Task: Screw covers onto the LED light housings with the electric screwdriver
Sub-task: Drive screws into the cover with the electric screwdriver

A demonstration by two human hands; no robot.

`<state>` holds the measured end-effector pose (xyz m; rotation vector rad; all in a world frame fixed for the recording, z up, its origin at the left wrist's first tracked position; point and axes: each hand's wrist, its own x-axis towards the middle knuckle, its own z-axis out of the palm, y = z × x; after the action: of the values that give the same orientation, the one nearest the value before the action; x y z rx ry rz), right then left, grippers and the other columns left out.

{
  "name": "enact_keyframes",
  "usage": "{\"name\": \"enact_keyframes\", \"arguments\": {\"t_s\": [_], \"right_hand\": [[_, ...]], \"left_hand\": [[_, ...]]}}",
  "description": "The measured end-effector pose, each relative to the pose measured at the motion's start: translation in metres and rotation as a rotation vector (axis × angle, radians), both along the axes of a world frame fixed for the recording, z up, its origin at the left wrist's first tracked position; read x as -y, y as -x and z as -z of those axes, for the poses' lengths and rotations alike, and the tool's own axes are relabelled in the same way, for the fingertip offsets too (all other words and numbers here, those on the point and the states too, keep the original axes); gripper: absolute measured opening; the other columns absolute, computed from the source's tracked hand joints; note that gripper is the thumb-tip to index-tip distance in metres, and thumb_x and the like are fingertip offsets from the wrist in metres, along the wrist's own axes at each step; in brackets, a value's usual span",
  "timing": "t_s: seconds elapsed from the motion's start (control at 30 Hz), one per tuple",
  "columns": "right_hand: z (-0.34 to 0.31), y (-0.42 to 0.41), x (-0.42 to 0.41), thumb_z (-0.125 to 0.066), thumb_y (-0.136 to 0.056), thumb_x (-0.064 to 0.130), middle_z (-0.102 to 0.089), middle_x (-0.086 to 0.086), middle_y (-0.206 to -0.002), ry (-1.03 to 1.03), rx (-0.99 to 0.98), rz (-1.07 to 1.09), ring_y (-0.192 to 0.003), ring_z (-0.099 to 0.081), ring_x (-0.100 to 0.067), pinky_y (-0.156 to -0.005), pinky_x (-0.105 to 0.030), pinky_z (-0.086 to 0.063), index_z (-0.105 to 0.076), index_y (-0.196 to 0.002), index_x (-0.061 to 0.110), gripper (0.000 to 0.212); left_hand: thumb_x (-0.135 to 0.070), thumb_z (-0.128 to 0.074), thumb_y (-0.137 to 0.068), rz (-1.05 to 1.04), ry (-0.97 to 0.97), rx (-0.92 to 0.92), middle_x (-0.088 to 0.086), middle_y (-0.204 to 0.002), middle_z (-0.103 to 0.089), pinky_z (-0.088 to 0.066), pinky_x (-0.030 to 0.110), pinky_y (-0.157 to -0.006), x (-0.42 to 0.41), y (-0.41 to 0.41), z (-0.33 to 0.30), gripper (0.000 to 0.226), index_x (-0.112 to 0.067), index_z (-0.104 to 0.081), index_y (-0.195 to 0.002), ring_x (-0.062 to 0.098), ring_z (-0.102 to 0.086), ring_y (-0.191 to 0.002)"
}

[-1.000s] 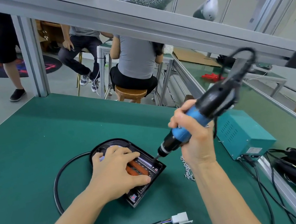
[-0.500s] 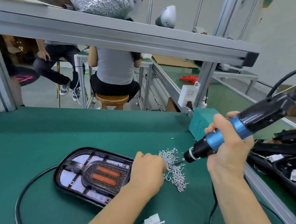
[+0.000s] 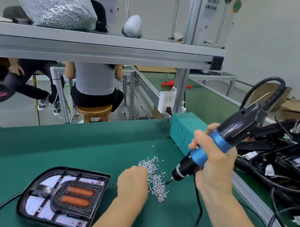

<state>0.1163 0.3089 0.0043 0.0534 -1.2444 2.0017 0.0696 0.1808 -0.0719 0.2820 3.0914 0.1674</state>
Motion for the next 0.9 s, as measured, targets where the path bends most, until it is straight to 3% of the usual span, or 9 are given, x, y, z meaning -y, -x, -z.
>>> {"name": "enact_keyframes", "arguments": {"t_s": [0.2,0.3,0.37,0.43,0.5,0.57,0.67,0.77,0.9], "right_hand": [[-0.001,-0.002,0.003,-0.068,-0.069,0.006,-0.053,0.003,-0.057,-0.015,0.007,-0.021,-0.053,-0.051,-0.017,-0.063,-0.028,-0.047,-0.055,-0.078,0.021,0.021],[-0.003,-0.002,0.004,-0.067,-0.069,0.006,-0.052,0.003,-0.057,-0.022,0.0,-0.017,-0.054,-0.05,-0.017,-0.065,-0.03,-0.046,-0.057,-0.076,0.023,0.021],[-0.004,-0.003,0.005,-0.067,-0.07,0.006,-0.053,0.004,-0.056,-0.024,0.0,-0.015,-0.053,-0.051,-0.017,-0.068,-0.032,-0.046,-0.056,-0.078,0.021,0.021],[-0.007,-0.004,0.008,-0.066,-0.071,0.006,-0.053,0.005,-0.055,-0.023,-0.009,-0.021,-0.053,-0.051,-0.016,-0.071,-0.034,-0.045,-0.054,-0.081,0.02,0.021],[-0.011,-0.004,0.011,-0.065,-0.071,0.005,-0.053,0.007,-0.054,-0.006,-0.023,-0.029,-0.052,-0.051,-0.014,-0.069,-0.031,-0.045,-0.053,-0.083,0.018,0.021],[-0.016,-0.004,0.016,-0.063,-0.071,0.005,-0.051,0.008,-0.055,0.044,-0.041,-0.054,-0.051,-0.051,-0.012,-0.062,-0.025,-0.046,-0.052,-0.084,0.018,0.022],[-0.026,0.0,0.027,-0.061,-0.071,0.004,-0.046,0.005,-0.059,0.167,-0.077,-0.154,-0.048,-0.049,-0.01,-0.057,-0.021,-0.046,-0.051,-0.084,0.019,0.022],[-0.037,0.005,0.047,-0.058,-0.07,0.006,-0.045,0.007,-0.055,0.268,-0.114,-0.28,-0.046,-0.046,-0.007,-0.055,-0.019,-0.045,-0.049,-0.082,0.021,0.021],[-0.041,0.01,0.079,-0.057,-0.071,0.008,-0.046,0.006,-0.055,0.3,-0.132,-0.395,-0.047,-0.046,-0.007,-0.054,-0.021,-0.045,-0.048,-0.081,0.02,0.018]], "left_hand": [[0.016,-0.051,-0.072,0.085,0.128,0.008,0.001,-0.067,-0.041,-0.029,0.027,-0.049,0.0,-0.003,0.0,0.041,-0.014,-0.025,-0.062,0.026,-0.049,-0.074],[0.015,-0.051,-0.074,0.117,0.128,0.013,0.004,-0.081,-0.054,-0.034,0.027,-0.055,0.001,-0.005,-0.002,0.03,-0.012,-0.039,-0.068,0.027,-0.062,-0.091],[0.01,-0.05,-0.08,0.096,0.07,0.005,0.006,-0.1,-0.06,-0.039,0.031,-0.064,0.003,-0.007,-0.002,0.024,-0.012,-0.055,-0.089,0.027,-0.062,-0.097],[0.0,-0.05,-0.086,0.034,-0.125,-0.016,0.002,-0.101,-0.063,-0.043,0.031,-0.069,0.011,-0.006,-0.002,0.02,-0.015,-0.06,-0.095,0.024,-0.062,-0.093],[-0.009,-0.056,-0.086,-0.045,-0.547,0.015,-0.005,-0.08,-0.066,-0.049,0.027,-0.067,0.023,-0.006,-0.006,0.013,-0.018,-0.065,-0.081,0.018,-0.063,-0.075],[-0.006,-0.066,-0.081,-0.116,-1.054,0.126,-0.006,-0.056,-0.061,-0.047,0.023,-0.053,0.039,-0.011,-0.014,0.016,-0.015,-0.066,-0.068,0.013,-0.056,-0.049],[0.005,-0.071,-0.077,-0.18,-1.539,0.232,0.005,-0.056,-0.06,-0.047,0.022,-0.047,0.067,-0.028,-0.023,0.01,-0.003,-0.067,-0.072,0.013,-0.052,-0.046],[0.008,-0.069,-0.077,-0.186,-1.644,0.213,0.008,-0.066,-0.067,-0.053,0.022,-0.053,0.089,-0.043,-0.026,0.012,-0.003,-0.067,-0.075,0.012,-0.061,-0.058],[0.012,-0.067,-0.077,-0.143,-1.547,0.067,0.007,-0.065,-0.069,-0.047,0.015,-0.05,0.112,-0.055,-0.03,0.018,-0.004,-0.066,-0.07,0.009,-0.059,-0.055]]}}
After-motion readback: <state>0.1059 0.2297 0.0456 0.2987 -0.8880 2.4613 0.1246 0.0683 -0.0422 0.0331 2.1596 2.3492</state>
